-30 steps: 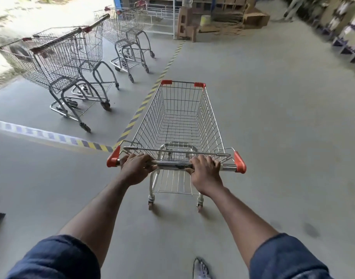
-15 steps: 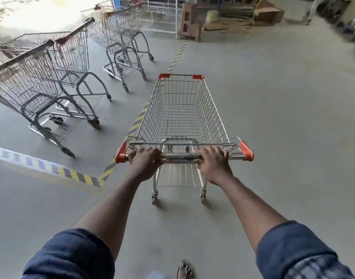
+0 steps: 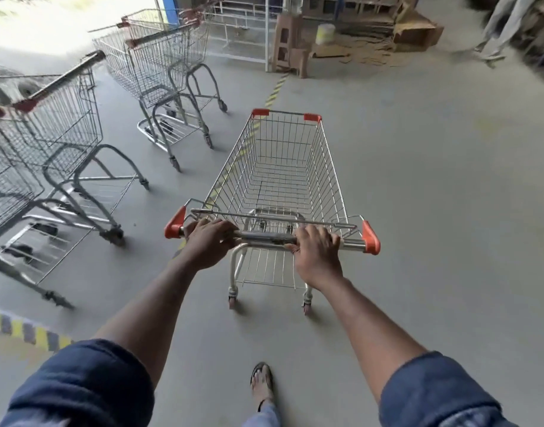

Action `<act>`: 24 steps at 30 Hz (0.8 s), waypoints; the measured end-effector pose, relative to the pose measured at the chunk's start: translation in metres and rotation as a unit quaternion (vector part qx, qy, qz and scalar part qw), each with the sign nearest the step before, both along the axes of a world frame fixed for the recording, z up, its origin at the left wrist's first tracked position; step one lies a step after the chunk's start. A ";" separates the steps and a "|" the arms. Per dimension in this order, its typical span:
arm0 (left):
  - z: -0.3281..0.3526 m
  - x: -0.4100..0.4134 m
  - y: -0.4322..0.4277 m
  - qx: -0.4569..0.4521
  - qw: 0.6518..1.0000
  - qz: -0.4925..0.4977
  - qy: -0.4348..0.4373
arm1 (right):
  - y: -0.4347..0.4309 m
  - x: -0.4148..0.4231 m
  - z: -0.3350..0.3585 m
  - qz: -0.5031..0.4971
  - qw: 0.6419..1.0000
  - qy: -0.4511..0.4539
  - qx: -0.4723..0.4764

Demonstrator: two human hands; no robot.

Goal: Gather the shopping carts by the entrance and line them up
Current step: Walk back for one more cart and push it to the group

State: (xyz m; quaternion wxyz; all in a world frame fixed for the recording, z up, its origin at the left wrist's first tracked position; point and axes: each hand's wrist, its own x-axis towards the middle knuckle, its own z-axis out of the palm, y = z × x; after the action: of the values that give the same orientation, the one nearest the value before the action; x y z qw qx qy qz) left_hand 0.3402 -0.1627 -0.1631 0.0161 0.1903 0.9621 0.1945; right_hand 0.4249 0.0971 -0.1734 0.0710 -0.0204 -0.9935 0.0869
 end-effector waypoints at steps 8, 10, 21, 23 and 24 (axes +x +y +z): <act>0.007 -0.205 0.078 -0.002 1.000 -0.014 -0.026 | 0.075 -0.204 0.000 -0.018 1.000 -0.010 -0.012; 0.008 -0.254 0.105 0.006 1.000 -0.010 -0.023 | 0.101 -0.257 0.002 -0.016 1.000 -0.013 -0.011; 0.005 -0.539 0.269 -0.015 0.997 0.069 -0.027 | 0.264 -0.577 0.015 0.022 0.998 -0.054 -0.011; 0.009 -0.588 0.294 -0.009 0.997 0.069 -0.035 | 0.292 -0.631 0.021 0.028 0.998 -0.062 -0.013; 0.011 -0.610 0.304 -0.004 0.997 0.068 -0.045 | 0.304 -0.656 0.022 0.031 0.997 -0.069 -0.018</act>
State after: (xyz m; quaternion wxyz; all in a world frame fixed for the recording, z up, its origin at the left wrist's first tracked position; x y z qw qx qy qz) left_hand -0.2696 0.1415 -0.1524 0.0471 0.1151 0.9719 0.1999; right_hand -0.2307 0.4010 -0.1509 -0.0004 0.0028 -0.9944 0.1057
